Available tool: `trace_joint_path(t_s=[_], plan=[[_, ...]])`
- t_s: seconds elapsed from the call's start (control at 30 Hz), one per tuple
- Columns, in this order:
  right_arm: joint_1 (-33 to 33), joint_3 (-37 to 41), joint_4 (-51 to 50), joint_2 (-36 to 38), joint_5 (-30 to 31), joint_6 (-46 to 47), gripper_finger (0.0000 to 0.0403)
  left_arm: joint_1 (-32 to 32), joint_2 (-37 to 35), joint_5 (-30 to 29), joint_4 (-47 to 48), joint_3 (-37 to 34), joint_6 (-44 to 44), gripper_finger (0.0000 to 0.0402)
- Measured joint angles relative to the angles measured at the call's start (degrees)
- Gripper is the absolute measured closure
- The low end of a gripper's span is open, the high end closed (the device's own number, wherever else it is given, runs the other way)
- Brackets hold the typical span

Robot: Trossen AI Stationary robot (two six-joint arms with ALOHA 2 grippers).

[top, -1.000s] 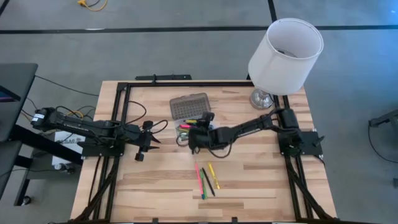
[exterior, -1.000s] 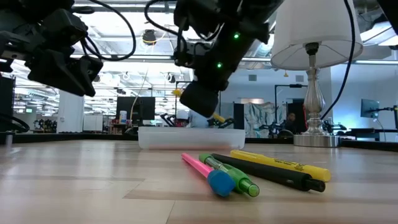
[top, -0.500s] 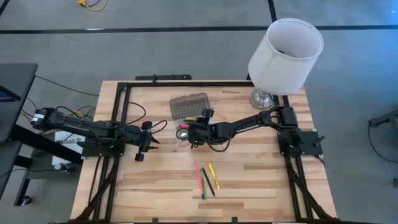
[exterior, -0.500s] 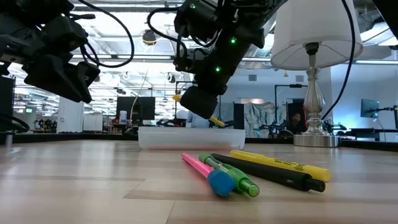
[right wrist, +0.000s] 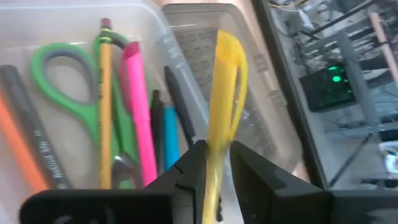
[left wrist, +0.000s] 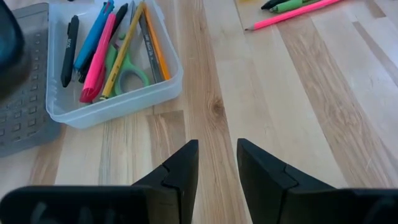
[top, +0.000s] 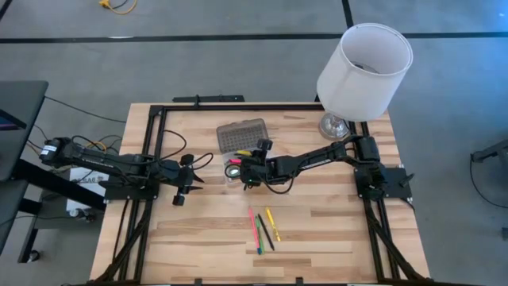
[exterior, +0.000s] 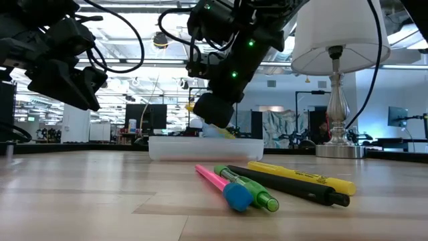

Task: Pick & place school supplies into a supply box
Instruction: Put the right yellow marker into the transparent supply box, then put the pink pencil into the transparent supply box

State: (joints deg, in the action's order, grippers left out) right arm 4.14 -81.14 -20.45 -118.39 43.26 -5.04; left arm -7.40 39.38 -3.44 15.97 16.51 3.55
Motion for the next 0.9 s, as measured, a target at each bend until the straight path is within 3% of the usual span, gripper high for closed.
trace_joint_path(t_s=[0.3, 0.5, 0.7, 0.9], plan=[[0.59, 0.00, -0.07, 0.00, -2.71, -1.13, 0.0283, 0.00, 0.00, -0.12, -0.35, 0.02, 0.49, 0.0297], [4.56, -1.30, -2.06, 0.88, 2.08, -2.44, 0.0258, -0.02, 0.00, -0.26, -2.62, 0.04, 2.05, 0.0297], [10.98, -6.11, -13.76, 2.44, 8.70, 2.32, 0.0256, -0.04, 0.05, 0.17, -6.57, 0.07, 4.87, 0.0297], [18.12, -10.13, -30.14, 3.45, 9.29, 17.33, 0.0269, -0.04, 0.15, 1.25, -12.40, 0.07, 7.25, 0.0297]])
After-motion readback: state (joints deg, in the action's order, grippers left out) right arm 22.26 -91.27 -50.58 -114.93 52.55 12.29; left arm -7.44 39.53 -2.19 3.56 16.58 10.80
